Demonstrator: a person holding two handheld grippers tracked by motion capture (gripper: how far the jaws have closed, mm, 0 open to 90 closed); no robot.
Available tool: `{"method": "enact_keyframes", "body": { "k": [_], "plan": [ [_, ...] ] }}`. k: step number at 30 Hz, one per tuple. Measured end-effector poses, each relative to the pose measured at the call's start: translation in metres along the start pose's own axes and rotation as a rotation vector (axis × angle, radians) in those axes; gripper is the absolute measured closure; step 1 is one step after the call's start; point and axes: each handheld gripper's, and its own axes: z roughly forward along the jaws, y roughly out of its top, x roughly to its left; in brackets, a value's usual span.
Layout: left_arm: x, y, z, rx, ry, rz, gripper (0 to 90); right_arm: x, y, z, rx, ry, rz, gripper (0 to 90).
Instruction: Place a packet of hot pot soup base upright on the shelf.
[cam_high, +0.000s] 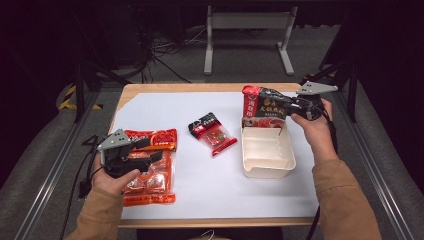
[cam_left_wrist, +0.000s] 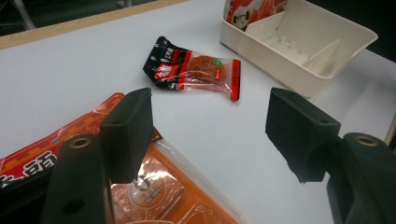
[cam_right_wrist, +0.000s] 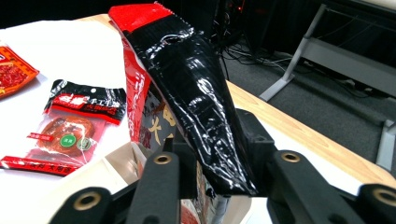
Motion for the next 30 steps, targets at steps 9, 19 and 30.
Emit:
{"method": "enact_keyframes", "body": {
  "k": [9,19,30],
  "plan": [
    [0.004,0.001,0.006,0.01,0.001,0.011,31.5,-0.002,-0.003,-0.01,-0.041,0.008,0.112,44.6],
    [0.01,0.008,0.008,0.01,0.008,0.036,28.0,0.0,-0.005,-0.041,-0.108,-0.004,0.152,42.3],
    [0.025,0.018,0.002,0.0,0.029,0.063,26.6,0.013,-0.009,-0.072,-0.114,0.001,0.142,38.7]
  ]
}}
